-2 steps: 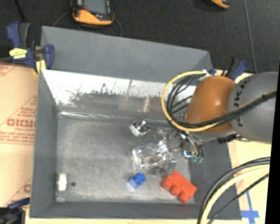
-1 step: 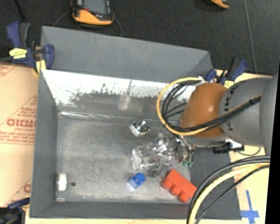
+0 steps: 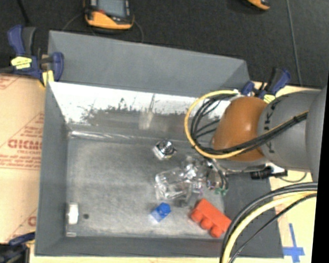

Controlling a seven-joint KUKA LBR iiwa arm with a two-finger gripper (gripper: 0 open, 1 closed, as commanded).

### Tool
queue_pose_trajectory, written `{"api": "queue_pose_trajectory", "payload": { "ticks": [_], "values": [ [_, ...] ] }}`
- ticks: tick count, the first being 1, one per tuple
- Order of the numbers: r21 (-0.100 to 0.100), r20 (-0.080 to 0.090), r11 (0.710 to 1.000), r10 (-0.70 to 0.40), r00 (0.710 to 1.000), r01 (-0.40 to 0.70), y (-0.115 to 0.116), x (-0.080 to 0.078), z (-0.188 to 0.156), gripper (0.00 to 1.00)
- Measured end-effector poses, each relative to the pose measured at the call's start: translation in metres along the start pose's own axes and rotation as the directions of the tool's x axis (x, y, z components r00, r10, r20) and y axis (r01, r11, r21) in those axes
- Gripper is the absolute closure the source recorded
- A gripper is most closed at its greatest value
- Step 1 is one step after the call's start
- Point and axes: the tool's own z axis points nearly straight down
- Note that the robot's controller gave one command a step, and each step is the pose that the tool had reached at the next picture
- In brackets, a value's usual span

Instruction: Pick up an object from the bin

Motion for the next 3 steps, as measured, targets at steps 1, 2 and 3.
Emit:
{"api": "queue_pose_trajectory", "payload": {
  "ticks": [1, 2, 3],
  "values": [
    [-0.001, 0.002, 1.000, -0.003, 1.000, 0.003, 0.001, -0.001, -0.001, 1.00],
    [0.001, 0.000, 1.000, -0.006, 1.000, 0.006, 0.000, -0.002, -0.043, 1.00],
    [0.000, 0.002, 1.000, -0.009, 1.000, 0.009, -0.001, -0.004, -0.101, 1.00]
  ]
}}
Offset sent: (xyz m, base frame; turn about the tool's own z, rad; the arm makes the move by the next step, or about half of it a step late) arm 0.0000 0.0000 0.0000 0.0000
